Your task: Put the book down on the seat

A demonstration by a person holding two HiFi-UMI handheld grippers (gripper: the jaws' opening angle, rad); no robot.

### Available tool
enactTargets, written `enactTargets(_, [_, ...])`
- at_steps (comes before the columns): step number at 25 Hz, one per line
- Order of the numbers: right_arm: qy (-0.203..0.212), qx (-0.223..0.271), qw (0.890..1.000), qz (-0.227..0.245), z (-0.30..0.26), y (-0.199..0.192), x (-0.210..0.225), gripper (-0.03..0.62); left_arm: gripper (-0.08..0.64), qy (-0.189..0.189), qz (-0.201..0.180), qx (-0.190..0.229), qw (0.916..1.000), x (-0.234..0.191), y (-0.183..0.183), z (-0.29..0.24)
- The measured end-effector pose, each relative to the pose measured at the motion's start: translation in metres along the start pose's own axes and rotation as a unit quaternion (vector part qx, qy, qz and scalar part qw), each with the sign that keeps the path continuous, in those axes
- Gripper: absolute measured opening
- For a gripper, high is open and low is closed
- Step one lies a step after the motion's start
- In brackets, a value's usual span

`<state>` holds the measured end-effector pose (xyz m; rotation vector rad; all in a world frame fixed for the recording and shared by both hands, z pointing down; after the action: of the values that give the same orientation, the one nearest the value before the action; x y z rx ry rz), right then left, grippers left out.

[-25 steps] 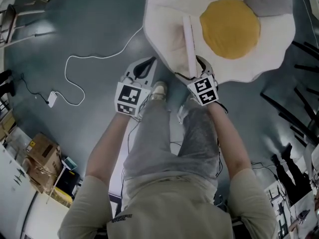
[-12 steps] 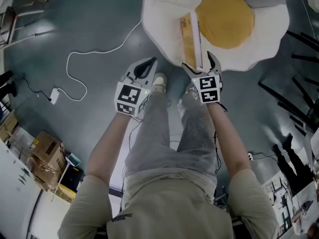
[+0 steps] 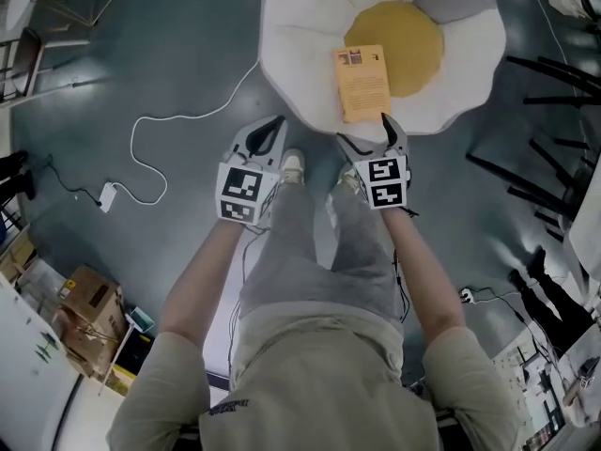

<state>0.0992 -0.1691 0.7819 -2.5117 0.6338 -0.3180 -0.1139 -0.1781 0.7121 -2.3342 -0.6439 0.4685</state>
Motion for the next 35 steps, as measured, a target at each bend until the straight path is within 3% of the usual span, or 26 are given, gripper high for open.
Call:
enactTargets(7, [-0.010,0.037,0.999,-0.020,0.090,0.046,-0.006,0.451,0.009,0.003,-0.010,0.031,0.9995,0.024,0.061,0.049])
enactTargets(11, [-0.033,0.083,0.996,-0.012,0.153,0.076,-0.005,0.320,0.009,0.000,-0.023,0.056,0.9982,0.038,0.095,0.082])
enactTargets(17, [-0.061,0.154,0.986,0.008,0.249,0.118,-0.008,0.223,0.009,0.003,-0.042,0.084,0.9955,0.056,0.141,0.136])
enactTargets(19, [-0.065,0.179,0.982,0.005,0.276,0.130,-0.010,0.181,0.009,0.001,-0.041,0.104,0.9937,0.061,0.158,0.155])
enactTargets(22, [-0.063,0.212,0.975,-0.004,0.311,0.146,-0.013,0.170,0.009,-0.002,-0.056,0.146,0.9877,0.069,0.185,0.186])
enactTargets(26, [-0.067,0.261,0.963,-0.021,0.357,0.162,-0.020,0.122,0.009,0.009,-0.098,0.195,0.9759,0.083,0.217,0.227])
enactTargets(30, [-0.081,0.320,0.944,-0.022,0.409,0.181,-0.027,0.072,0.009,0.049,-0.182,0.252,0.9490,0.109,0.249,0.267])
enactTargets(32, [-0.091,0.345,0.934,-0.004,0.435,0.190,-0.030,0.053,0.009,0.037,-0.182,0.260,0.9476,0.121,0.259,0.280])
enactTargets(35, [-0.115,0.367,0.922,0.047,0.465,0.198,-0.035,0.043,0.009,-0.015,-0.144,0.260,0.9546,0.140,0.273,0.297])
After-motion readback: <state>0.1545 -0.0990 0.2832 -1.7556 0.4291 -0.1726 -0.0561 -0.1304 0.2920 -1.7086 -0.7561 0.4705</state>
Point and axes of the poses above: the fingertips, and each gripper's own axes: z backward along the fingers, x to its right, y out of its top, the point moved 7 cm from there along z, backward along the fingers, and after that the axes turned 8 degrees about -x, right-handed, at the moved point
